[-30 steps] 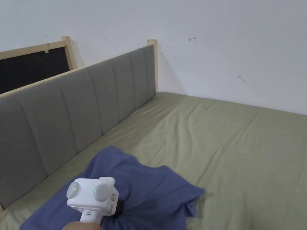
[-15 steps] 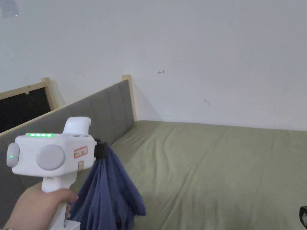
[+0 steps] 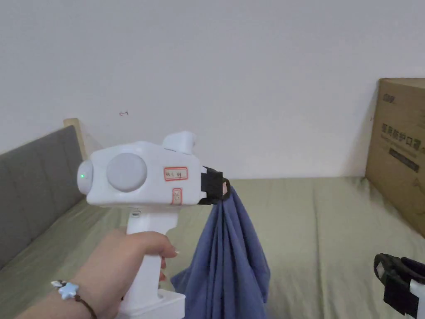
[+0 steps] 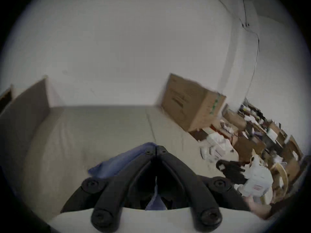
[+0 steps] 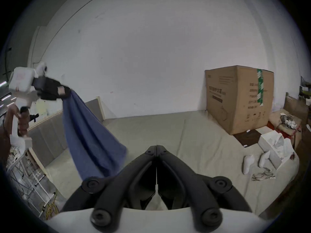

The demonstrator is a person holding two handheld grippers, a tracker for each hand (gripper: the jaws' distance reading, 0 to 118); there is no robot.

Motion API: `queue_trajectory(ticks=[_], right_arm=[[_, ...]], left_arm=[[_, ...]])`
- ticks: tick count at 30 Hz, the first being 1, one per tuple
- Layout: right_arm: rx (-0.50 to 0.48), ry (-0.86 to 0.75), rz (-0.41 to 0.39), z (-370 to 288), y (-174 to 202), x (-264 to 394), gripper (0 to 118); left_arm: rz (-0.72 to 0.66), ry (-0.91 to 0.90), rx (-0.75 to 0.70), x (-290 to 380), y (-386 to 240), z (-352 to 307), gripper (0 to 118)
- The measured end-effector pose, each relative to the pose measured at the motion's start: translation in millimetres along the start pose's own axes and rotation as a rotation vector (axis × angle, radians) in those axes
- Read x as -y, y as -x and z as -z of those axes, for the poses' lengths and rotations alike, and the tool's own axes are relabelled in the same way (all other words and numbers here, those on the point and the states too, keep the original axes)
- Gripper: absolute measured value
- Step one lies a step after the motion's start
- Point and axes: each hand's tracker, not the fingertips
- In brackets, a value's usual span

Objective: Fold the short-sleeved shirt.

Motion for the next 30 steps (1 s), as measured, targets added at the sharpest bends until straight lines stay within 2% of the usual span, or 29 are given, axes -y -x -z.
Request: queue_trajectory(ticks=[2, 6, 10, 11, 12, 13, 14, 17, 22, 26, 27, 29, 30], right_arm=[[0.031, 0.014, 0.006, 1.0, -11.6, 6.0, 0], [0.068, 0.074, 0.049, 11.0, -30.2, 26.2, 0], [0.084, 0.146, 0.068, 23.2, -39.4, 49.5, 0], [0.086, 0.163, 0.068, 25.6, -39.9, 54.0, 0], [0.086, 0.174, 0.070, 27.5, -40.2, 57.9, 0], [0.082, 0.183, 0.071, 28.8, -40.1, 60.2, 0], [0.078, 0.189, 0.070, 30.1, -39.5, 61.5, 0], [0.073, 0.197, 0.056, 33.4, -35.6, 59.8, 0], [0.047, 0.122, 0.052, 23.9, -24.9, 38.3, 0], [0.060, -0.002, 0.005, 6.0, -11.3, 23.8, 0], [0.072, -0.040, -0.006, 1.5, -7.7, 22.6, 0], [0.108, -0.098, -0.013, -7.6, -0.1, 21.4, 0], [0.124, -0.130, -0.008, -12.3, 2.7, 21.6, 0]], left_arm=[[-0.064, 0.117, 0.053, 23.0, -2.8, 55.7, 0], [-0.138, 0.427, 0.039, 91.2, 5.5, 168.6, 0], [-0.298, 0.629, 0.018, 160.3, 26.1, 231.5, 2], [-0.336, 0.643, 0.015, 171.5, 31.5, 237.0, 14], [-0.344, 0.645, 0.010, 181.7, 33.7, 237.9, 40], [-0.337, 0.642, 0.009, 185.6, 36.6, 237.7, 83], [-0.330, 0.638, 0.009, 185.8, 38.8, 233.9, 97], [-0.290, 0.580, 0.021, 165.6, 41.3, 204.2, 96], [-0.265, 0.308, -0.005, 130.0, 58.7, 104.1, 99], [-0.193, -0.039, -0.171, 137.3, 73.8, 11.6, 97], [-0.178, -0.132, -0.251, 144.4, 74.5, -11.1, 90], [-0.119, -0.272, -0.432, 161.2, 52.8, -52.6, 54], [-0.088, -0.322, -0.483, 169.4, 51.2, -64.8, 31]])
